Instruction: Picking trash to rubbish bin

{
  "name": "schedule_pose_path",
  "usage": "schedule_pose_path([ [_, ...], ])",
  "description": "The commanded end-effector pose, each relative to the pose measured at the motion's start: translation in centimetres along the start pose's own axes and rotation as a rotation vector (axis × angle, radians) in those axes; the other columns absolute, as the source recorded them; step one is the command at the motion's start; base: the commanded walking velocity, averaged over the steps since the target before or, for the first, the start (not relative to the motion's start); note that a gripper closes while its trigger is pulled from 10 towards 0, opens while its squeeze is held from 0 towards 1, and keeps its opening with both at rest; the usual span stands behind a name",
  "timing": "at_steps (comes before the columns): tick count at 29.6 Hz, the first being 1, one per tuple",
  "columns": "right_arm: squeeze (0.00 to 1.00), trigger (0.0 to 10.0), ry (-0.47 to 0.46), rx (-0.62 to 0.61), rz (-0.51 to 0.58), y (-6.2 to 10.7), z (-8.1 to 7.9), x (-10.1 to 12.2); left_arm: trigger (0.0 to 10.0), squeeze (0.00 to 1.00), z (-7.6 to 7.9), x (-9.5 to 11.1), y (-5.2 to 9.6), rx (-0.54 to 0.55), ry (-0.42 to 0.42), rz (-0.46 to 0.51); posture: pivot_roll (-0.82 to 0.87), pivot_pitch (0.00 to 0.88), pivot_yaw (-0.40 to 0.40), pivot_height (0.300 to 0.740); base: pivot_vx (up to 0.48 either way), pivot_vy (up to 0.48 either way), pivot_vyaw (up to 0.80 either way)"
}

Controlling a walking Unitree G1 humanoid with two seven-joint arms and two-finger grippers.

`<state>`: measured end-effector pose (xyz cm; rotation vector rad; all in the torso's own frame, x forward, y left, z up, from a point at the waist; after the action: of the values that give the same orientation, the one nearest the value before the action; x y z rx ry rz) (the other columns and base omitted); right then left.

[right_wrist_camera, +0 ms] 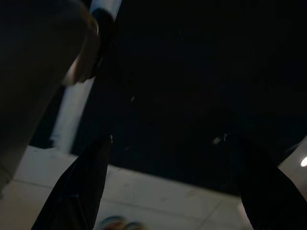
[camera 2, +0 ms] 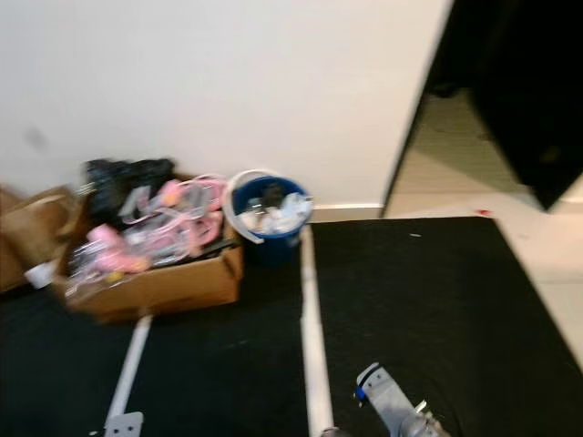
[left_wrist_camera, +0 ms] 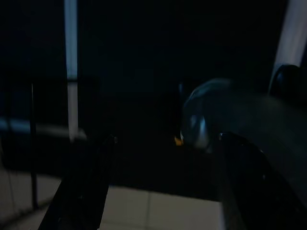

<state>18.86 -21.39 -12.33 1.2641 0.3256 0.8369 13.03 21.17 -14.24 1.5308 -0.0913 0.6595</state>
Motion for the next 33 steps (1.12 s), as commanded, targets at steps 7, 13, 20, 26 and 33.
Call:
schedule_pose_path([
  [7, 0.0, 10.0, 0.0, 0.011, -0.028, 0.1, -0.1, -1.1, 10.0, 0.0, 1.7, 0.0, -0.2, -0.036, -0.027, -0.029, 0.08, 0.108, -0.001, 0.74, 0.0, 0.0, -0.8],
  [13, 0.0, 10.0, 0.001, 0.009, -0.039, 0.1, 0.2, -1.6, 10.0, 0.0, 2.2, 0.5, -0.4, -0.048, -0.037, -0.022, 0.08, 0.106, -0.001, 0.74, 0.0, 0.0, -0.8],
  [20, 0.0, 10.0, 0.001, 0.007, -0.043, 0.1, 0.2, -1.8, 10.0, 0.0, 2.1, 0.2, -0.3, -0.051, -0.043, -0.027, 0.08, 0.105, -0.001, 0.74, 0.0, 0.0, -0.8],
  [26, 0.0, 10.0, 0.004, 0.008, -0.043, 0.1, 0.1, -1.7, 10.0, 0.0, 2.1, 0.2, -0.3, -0.051, -0.047, -0.027, 0.08, 0.104, -0.003, 0.74, 0.0, 0.0, -0.8],
  [33, 0.0, 10.0, 0.009, 0.011, -0.038, 0.1, -0.2, -1.3, 10.0, 0.0, 2.1, 0.1, -0.3, -0.048, -0.07, -0.032, 0.07, 0.1, -0.005, 0.74, 0.0, 0.0, -0.8],
])
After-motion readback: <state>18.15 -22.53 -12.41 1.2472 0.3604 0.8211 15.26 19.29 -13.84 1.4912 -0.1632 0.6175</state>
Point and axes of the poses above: a point about 5 cm out from each wrist's last joint towards the gripper, its own y axis pointing back from the gripper into the wrist, its own x axis along the axis of the wrist's last joint, z = x × y, the point moved 4 cm from there along -y, pointing out of the wrist towards the gripper, and after that the axes turned 11 degrees about y, right-handed, at the moved point
